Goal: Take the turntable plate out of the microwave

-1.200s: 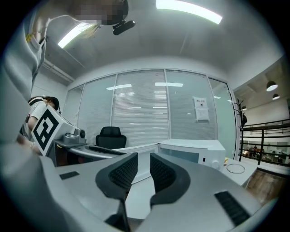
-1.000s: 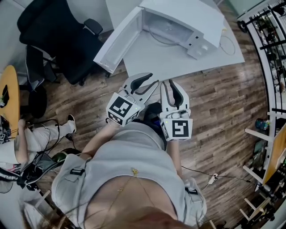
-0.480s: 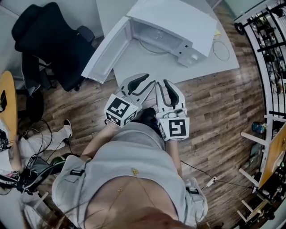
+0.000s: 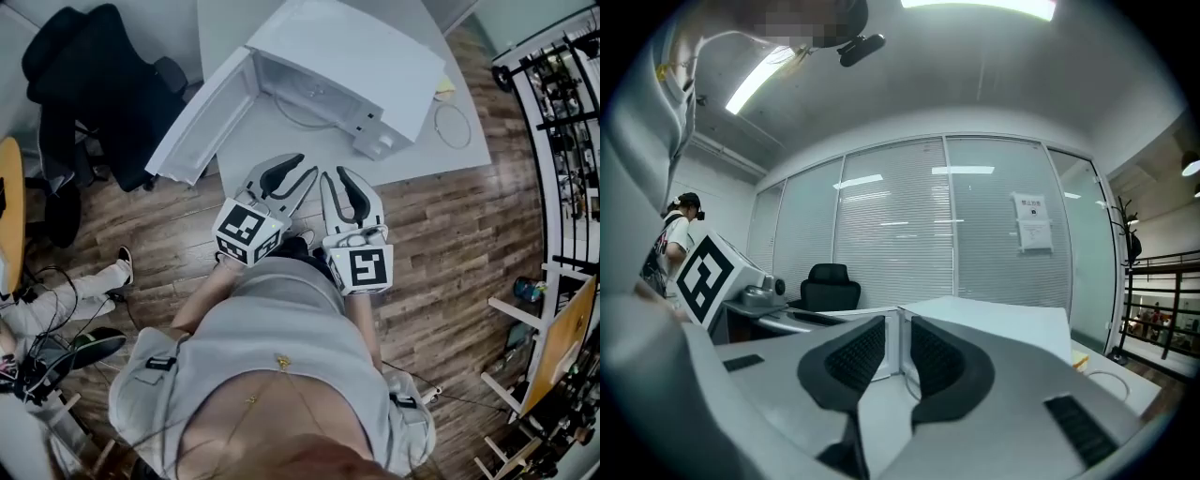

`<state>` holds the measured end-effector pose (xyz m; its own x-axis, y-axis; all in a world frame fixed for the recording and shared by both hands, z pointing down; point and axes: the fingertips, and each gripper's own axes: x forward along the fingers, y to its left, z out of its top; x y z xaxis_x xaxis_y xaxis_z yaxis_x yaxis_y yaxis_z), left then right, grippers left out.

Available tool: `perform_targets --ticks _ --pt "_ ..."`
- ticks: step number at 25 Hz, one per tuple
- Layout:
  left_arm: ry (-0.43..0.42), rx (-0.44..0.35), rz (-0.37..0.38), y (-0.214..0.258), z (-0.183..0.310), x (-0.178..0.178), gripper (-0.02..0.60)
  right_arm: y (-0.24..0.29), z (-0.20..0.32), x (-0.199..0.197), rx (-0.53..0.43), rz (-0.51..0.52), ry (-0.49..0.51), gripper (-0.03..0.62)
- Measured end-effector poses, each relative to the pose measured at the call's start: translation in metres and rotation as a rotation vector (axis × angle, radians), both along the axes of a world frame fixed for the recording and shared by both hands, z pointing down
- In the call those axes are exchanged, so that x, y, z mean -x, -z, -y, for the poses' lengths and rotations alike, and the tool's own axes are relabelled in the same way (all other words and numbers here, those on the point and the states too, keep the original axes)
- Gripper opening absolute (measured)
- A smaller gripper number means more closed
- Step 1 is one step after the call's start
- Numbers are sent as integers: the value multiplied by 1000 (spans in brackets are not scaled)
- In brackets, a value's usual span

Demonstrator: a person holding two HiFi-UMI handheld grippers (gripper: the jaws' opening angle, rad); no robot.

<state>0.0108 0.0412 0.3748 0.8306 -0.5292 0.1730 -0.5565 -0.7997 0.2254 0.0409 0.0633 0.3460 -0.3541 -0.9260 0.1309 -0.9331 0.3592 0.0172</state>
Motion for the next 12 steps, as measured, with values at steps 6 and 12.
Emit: perform_targets --ticks 6,12 --pt "69 3 -10 -4 14 -15 138 -4 15 -18 -3 16 49 86" --pt "89 25 -3 -11 25 -14 138 -15 27 -25 15 21 42 86"
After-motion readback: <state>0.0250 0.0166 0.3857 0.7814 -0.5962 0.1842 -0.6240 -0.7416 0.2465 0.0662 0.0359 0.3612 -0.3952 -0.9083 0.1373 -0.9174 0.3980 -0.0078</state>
